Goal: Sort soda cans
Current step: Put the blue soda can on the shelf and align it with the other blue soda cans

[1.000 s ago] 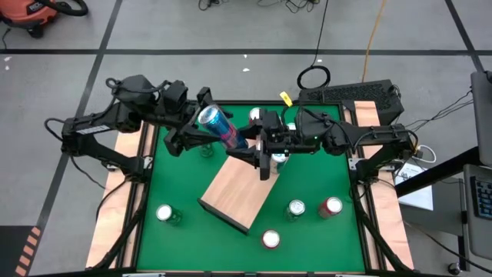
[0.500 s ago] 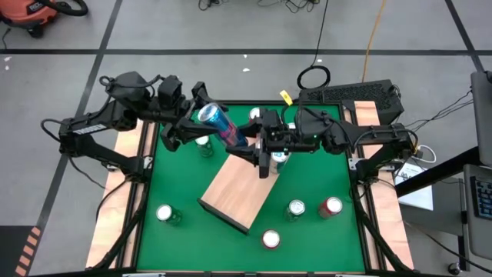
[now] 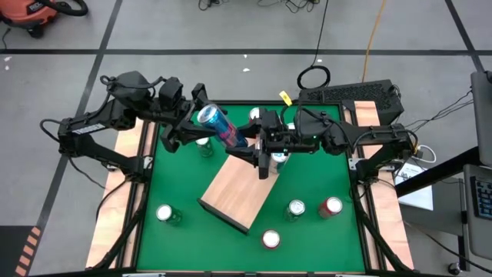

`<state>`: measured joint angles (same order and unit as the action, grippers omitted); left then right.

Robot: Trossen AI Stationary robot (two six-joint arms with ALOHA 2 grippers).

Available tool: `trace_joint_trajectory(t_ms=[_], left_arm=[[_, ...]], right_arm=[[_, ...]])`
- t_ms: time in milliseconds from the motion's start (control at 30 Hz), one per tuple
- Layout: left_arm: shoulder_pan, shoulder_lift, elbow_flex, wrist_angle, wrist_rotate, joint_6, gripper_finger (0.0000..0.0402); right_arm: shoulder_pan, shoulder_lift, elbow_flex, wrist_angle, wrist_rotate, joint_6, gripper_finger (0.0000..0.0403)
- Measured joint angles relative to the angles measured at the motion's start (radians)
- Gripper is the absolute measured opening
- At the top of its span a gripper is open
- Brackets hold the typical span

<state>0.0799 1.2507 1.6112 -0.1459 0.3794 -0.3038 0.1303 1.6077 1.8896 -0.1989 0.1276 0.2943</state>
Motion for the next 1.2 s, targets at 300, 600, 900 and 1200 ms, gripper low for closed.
trace_joint_trajectory(t_ms=[300,600,900,1200], left_arm=[[0.000,0.000,0.000,-0.004,0.002,0.013,0.0235],[0.013,-0.016,0.000,-0.076,0.004,0.016,0.0239],[0.013,-0.048,-0.002,-0.170,0.000,0.070,0.0239],[0.012,-0.055,-0.002,-0.220,0.002,0.085,0.0239]], right_arm=[[0.000,0.000,0.000,0.000,0.012,-0.003,0.0241],[0.003,0.000,0.000,-0.035,0.088,0.004,0.0290],[0.003,0.000,0.000,-0.124,0.108,0.087,0.0322],[0.009,-0.004,0.000,-0.277,0.107,0.165,0.0322]])
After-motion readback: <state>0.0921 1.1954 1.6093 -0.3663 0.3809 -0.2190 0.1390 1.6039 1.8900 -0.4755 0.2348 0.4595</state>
